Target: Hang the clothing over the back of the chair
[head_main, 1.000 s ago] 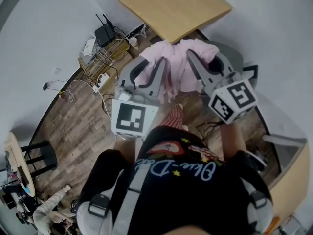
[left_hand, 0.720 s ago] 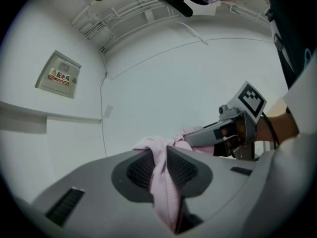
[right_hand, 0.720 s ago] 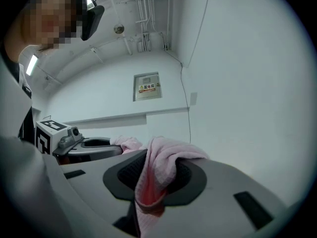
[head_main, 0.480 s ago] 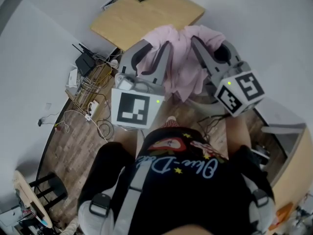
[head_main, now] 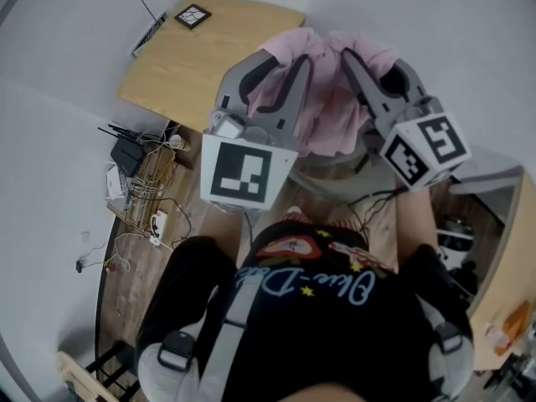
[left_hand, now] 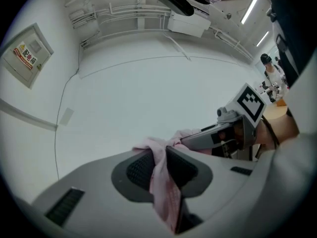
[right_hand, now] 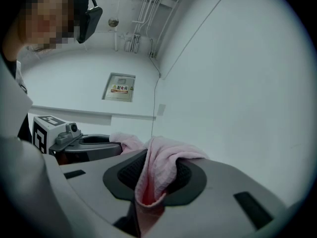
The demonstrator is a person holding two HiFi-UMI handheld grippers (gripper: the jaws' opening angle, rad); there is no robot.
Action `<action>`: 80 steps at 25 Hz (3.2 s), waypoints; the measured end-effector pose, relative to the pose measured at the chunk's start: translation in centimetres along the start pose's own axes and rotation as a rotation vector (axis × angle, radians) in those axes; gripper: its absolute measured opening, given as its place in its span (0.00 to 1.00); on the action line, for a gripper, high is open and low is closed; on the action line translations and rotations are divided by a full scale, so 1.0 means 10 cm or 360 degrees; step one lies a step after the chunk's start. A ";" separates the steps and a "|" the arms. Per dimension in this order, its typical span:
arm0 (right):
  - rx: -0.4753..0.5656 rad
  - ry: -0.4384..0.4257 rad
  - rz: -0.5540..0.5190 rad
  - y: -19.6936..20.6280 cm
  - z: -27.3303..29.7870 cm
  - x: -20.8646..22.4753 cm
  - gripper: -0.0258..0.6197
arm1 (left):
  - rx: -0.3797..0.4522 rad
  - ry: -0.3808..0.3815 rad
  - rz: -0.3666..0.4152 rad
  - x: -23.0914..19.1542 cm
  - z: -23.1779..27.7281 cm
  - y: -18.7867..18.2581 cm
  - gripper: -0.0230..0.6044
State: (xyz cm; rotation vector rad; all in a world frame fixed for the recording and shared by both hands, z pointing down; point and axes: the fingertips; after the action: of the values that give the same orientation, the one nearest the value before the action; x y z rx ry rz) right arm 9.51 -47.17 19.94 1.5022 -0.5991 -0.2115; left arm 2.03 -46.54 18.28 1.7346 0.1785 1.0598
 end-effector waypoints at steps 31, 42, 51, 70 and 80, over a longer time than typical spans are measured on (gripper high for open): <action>-0.0296 -0.0286 0.0202 0.66 -0.80 0.95 0.17 | -0.0415 -0.0159 -0.0216 1.38 0.37 0.22 0.15; -0.0341 -0.0295 0.0258 0.96 -1.32 0.79 0.17 | -0.0460 -0.0149 -0.0254 1.86 -0.01 0.20 0.15; -0.0297 -0.0214 0.0271 0.91 -1.73 0.42 0.17 | -0.0383 -0.0054 -0.0242 2.00 -0.40 -0.06 0.15; -0.0278 -0.0124 0.0266 1.18 -2.58 -0.20 0.17 | -0.0304 0.0087 -0.0288 2.55 -1.19 -0.22 0.15; -0.0334 -0.0090 0.0262 1.46 -2.88 -0.44 0.17 | -0.0361 0.0146 -0.0345 2.80 -1.54 -0.11 0.15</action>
State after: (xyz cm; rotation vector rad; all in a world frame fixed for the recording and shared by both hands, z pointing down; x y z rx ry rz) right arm 16.72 -18.79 34.26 1.2414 -0.7201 -0.1838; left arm 8.11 -19.39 34.10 1.4297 0.2865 0.9612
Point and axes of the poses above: the fingertips, and each gripper's own axes: z forward along the fingers, x to its right, y out of its underside, and after that the axes turned 13 degrees about z, right-handed
